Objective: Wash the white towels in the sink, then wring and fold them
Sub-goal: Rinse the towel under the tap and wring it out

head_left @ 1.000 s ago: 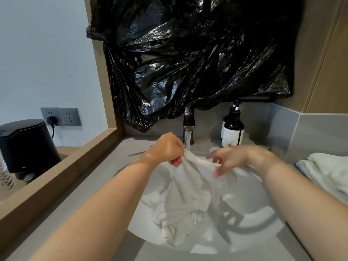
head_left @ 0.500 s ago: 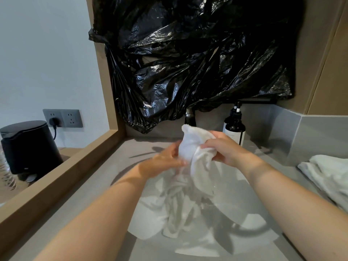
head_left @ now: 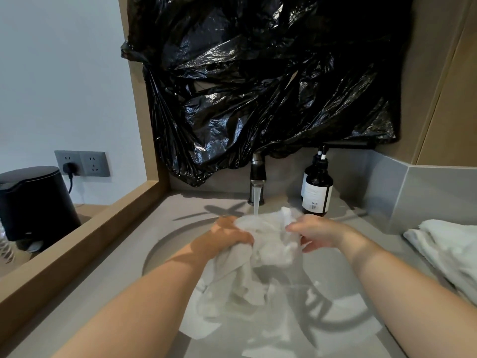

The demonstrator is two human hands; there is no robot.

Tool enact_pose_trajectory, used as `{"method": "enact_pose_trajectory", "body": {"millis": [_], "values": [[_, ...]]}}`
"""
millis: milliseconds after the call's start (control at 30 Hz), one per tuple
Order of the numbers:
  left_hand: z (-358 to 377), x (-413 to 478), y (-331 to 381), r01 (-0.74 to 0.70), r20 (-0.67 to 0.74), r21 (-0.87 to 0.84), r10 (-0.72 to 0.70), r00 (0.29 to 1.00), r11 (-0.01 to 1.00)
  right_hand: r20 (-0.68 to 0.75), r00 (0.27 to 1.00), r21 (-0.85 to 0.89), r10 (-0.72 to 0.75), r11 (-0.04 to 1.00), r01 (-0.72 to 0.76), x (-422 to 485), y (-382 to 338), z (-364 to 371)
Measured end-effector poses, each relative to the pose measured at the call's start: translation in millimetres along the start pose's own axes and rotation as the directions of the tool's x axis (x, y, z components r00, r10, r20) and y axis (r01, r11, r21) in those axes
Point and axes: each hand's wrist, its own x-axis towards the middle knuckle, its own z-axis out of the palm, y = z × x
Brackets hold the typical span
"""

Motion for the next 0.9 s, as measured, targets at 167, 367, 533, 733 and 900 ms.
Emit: {"method": "enact_pose_trajectory", "body": {"millis": [167, 367, 533, 733, 900], "values": [[1, 4, 4, -0.011, -0.015, -0.124, 0.009, 1.0, 0.992, -0.485, 0.789, -0.325, -0.378, 0.915, 0.239, -6, -48, 6], [18, 13, 12, -0.034, -0.056, -0.24, 0.021, 0.998, 0.97, -0.47, 0.532, -0.622, -0.704, 0.692, 0.366, -8, -94, -7], [21, 17, 13, -0.097, -0.094, -0.286, 0.073, 0.993, 0.953, -0.321, 0.67, -0.758, -0.67, 0.606, 0.242, -1, -113, -13], [16, 18, 8, -0.145, -0.151, -0.375, 0.094, 0.984, 0.915, -0.304, 0.692, -0.71, -0.655, 0.64, 0.295, -3, -115, -22], [3, 16, 6, -0.176, -0.051, -0.366, 0.169, 0.984, 0.914, -0.26, 0.701, -0.673, -0.664, 0.645, 0.361, -10, -91, -24]]}}
